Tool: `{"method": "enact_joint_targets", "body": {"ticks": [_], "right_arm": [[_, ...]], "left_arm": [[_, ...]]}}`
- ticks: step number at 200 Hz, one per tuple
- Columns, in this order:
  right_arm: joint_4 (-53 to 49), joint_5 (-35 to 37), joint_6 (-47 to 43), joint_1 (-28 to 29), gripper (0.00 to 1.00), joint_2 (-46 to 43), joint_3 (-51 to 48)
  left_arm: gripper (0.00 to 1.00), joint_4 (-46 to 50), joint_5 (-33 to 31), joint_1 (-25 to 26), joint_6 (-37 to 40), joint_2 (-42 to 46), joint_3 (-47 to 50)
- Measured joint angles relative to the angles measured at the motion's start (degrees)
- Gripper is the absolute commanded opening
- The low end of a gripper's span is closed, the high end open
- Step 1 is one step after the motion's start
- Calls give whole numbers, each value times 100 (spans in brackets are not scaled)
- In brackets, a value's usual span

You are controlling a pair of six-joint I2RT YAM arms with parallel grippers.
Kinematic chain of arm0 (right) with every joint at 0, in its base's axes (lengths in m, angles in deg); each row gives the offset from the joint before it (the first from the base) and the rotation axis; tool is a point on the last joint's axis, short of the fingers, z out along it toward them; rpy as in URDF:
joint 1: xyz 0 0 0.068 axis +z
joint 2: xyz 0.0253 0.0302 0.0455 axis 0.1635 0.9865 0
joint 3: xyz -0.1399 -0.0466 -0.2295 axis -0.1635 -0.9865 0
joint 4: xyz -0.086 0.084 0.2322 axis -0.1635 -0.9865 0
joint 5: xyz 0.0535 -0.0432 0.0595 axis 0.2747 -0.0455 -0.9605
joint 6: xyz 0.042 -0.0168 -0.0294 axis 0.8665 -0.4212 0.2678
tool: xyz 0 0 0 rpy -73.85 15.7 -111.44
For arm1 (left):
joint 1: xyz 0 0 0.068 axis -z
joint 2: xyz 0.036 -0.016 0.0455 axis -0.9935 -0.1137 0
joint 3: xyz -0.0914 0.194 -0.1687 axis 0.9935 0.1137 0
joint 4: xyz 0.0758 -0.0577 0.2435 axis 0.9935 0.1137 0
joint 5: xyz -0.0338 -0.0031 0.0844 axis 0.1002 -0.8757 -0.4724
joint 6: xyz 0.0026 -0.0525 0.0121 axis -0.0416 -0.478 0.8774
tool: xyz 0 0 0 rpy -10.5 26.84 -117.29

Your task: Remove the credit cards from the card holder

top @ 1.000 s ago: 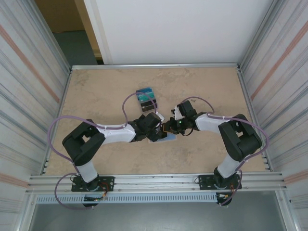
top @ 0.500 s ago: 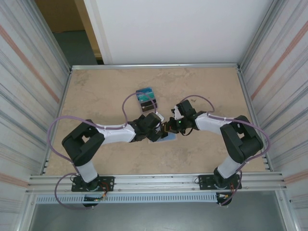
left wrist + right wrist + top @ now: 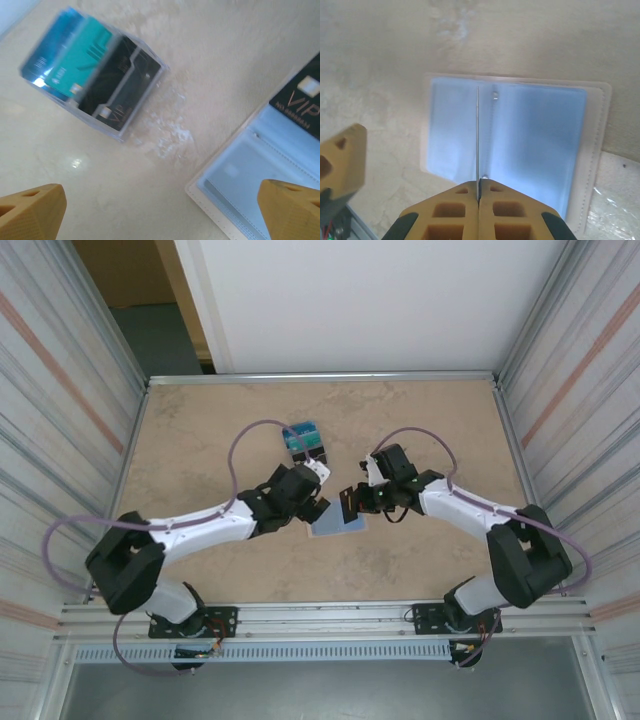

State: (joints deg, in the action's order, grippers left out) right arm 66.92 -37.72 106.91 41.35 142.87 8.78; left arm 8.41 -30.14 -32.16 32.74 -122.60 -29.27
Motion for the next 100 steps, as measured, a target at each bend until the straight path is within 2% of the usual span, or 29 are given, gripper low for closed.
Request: {"method": "enact_joint_targets", "body": {"ticks": [21, 43, 78, 100], "right_arm": [[-101, 0, -409, 203, 0, -262, 122], [-221, 46, -852, 487, 1, -476, 313], [-389, 44, -1471, 800, 2, -669, 586], [-542, -61, -1847, 903, 1, -686, 732]], "left_arm": [[99, -22, 118, -157, -2, 575, 144], [99, -35, 627, -549, -9, 1215, 389], [98, -76, 2173, -1300, 44, 2026, 715], [95, -83, 3095, -1519, 273, 2238, 769]]}}
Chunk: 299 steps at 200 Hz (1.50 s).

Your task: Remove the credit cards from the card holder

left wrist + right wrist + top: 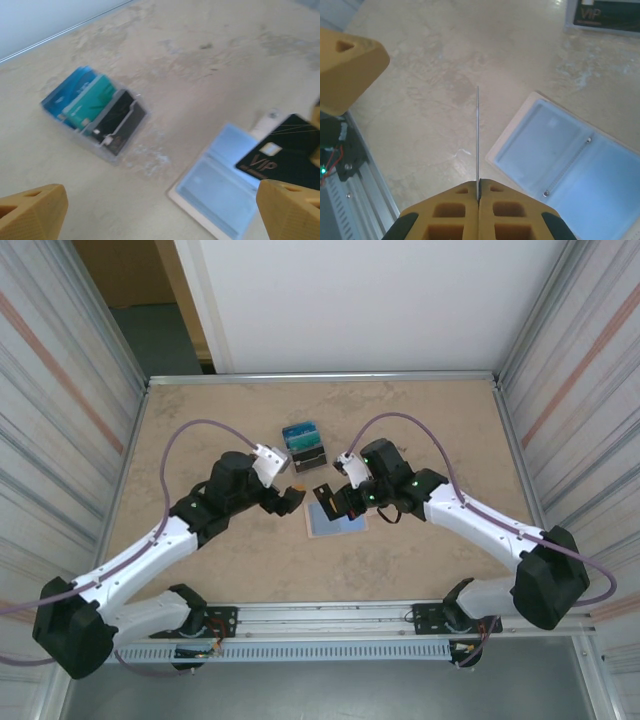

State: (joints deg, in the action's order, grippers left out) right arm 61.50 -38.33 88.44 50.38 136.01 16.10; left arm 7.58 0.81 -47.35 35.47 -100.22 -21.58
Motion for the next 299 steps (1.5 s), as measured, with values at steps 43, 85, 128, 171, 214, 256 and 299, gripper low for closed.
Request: {"method": "enact_joint_targets", "body": {"ticks": [43, 85, 128, 171, 214, 256, 299], "right_arm": [[-400, -170, -619, 227, 1, 0, 348], [-684, -310, -994, 328, 1, 0, 570], [-896, -483, -1244, 328, 2, 2, 643], [-1169, -417, -1421, 286, 3, 2, 708], [-1290, -411, -1519, 273, 15, -28, 708], [-800, -496, -1207, -118, 51, -549, 581], [24, -605, -616, -645, 99, -1460, -111]], "left_arm": [[73, 199, 1196, -17, 643, -157, -63], [57, 468, 2129, -17, 1126, -544, -341], [32, 660, 2754, -17, 1486, -706, -492], [0, 1008, 3150, 85, 1814, -957, -704], [0, 1080, 3165, 168, 1891, -997, -741], [0, 667, 2994, 254, 1803, -688, -529], [0, -94, 2444, 254, 1178, 68, 50]]}}
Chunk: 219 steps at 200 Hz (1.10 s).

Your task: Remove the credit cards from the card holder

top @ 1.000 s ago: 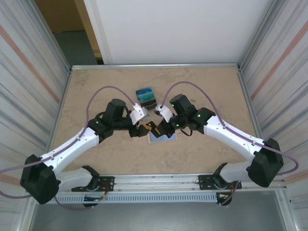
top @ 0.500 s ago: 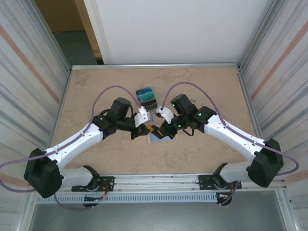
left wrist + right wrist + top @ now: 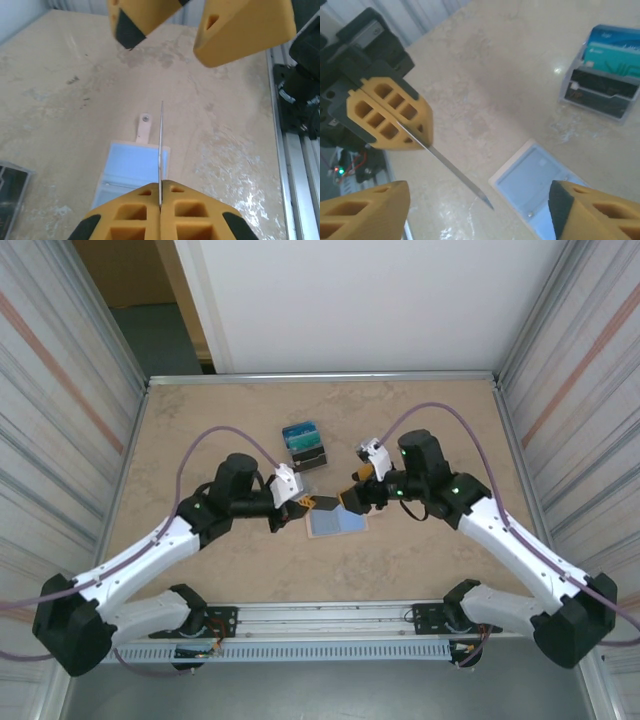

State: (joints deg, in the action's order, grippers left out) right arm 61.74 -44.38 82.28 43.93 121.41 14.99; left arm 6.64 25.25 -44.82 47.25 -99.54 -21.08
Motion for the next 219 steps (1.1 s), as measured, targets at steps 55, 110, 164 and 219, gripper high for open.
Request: {"method": "enact_joint_targets", "body": {"ticks": [55, 110, 164, 219], "right_arm": [[1126, 153, 898, -162, 99, -852, -793], [2017, 966, 1958, -275, 99, -1211, -1213], [2697, 302, 2413, -341, 100, -640, -1213], [4039, -1174, 2739, -341, 72, 103, -1211]], "left_arm": [[0, -1071, -632, 0, -1187, 756, 664], [0, -1707, -693, -17, -2046, 1023, 866], [0, -2649, -330, -278, -2881, 1099, 1250], [0, -3423, 107, -348, -3495, 1099, 1285]]}}
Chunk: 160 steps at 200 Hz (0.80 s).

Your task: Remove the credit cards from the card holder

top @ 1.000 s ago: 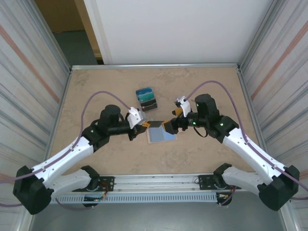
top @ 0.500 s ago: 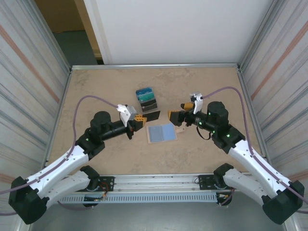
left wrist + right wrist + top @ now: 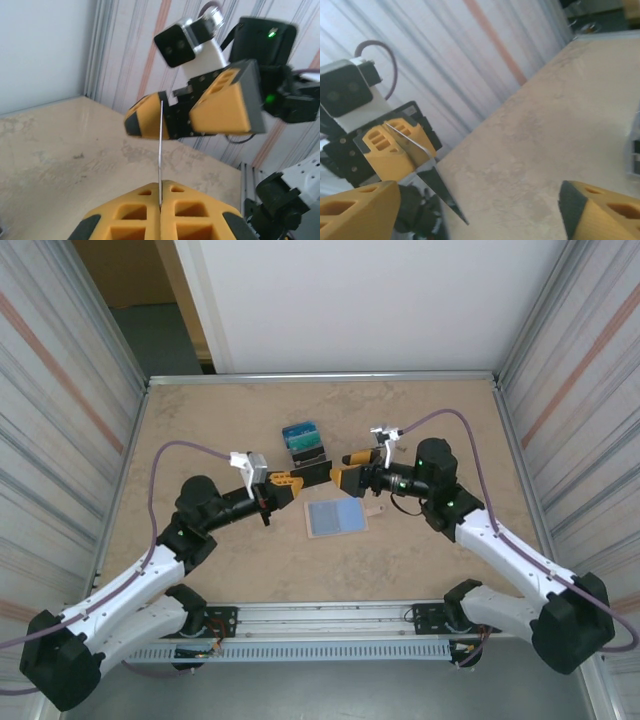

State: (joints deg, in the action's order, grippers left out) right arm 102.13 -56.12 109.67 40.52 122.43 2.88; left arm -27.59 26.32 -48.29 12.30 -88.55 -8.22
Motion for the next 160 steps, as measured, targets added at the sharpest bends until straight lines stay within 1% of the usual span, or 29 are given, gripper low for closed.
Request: {"method": "enact_joint_targets", "body": {"ticks": [9, 38, 74, 94, 135, 150, 160], "right_arm": [[144, -184, 68, 0, 66, 127, 2], [540, -627, 101, 66, 54, 382, 11], [487, -935, -72, 308, 37, 446, 227], [446, -1019, -225, 420, 28, 450, 352], [315, -1058, -398, 455, 11, 452, 372], [245, -1056, -476, 455, 1, 409, 372], [188, -1016, -522, 455, 0, 348, 372]], "left_arm": [[0, -111, 39, 0, -76, 0, 7], [0, -339, 164, 0, -251, -13, 7], [0, -520, 164, 0, -369, -39, 13], [0, -577, 166, 0, -391, -83, 13], [0, -627, 227, 0, -431, -98, 13], [0, -605, 212, 0, -433, -98, 15], [0, -608, 223, -11, -433, -98, 15]]}}
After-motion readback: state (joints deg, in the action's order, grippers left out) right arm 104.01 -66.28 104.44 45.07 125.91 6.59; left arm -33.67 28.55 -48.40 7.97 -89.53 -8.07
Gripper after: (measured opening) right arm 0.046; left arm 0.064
